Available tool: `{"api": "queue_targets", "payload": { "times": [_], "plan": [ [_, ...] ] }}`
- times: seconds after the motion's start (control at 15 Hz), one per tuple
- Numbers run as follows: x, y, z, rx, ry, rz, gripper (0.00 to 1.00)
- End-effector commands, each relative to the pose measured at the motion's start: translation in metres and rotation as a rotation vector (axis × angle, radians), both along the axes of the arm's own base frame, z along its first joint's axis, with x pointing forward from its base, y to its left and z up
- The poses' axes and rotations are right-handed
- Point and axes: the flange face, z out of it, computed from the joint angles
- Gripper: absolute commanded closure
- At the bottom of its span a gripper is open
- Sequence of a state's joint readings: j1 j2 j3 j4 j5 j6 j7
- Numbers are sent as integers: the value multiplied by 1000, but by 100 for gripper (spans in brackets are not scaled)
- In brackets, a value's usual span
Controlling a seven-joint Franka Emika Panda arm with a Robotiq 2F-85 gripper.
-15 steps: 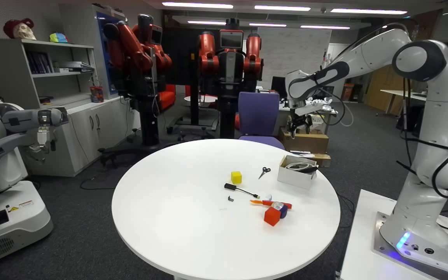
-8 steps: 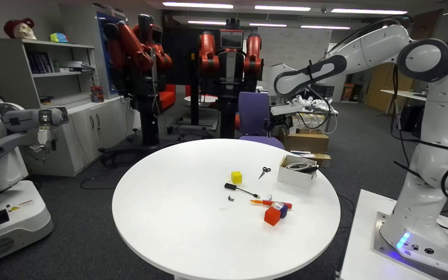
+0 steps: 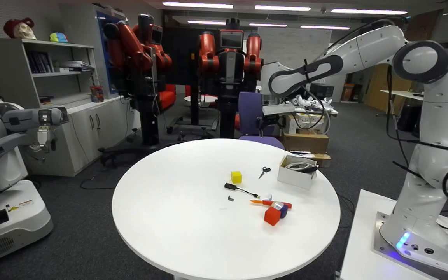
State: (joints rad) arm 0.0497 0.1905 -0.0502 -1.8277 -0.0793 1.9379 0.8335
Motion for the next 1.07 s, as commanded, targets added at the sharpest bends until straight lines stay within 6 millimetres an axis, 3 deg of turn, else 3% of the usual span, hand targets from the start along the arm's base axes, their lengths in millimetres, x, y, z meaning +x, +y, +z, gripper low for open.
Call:
{"api": "queue_targets", "payload": {
  "times": [0.0, 0.47, 1.0],
  "plan": [
    [0, 0, 0, 0, 1, 0, 0],
    [1, 0, 1, 0, 1, 1, 0],
    [19, -17, -65, 26, -88, -247, 0]
  ]
}}
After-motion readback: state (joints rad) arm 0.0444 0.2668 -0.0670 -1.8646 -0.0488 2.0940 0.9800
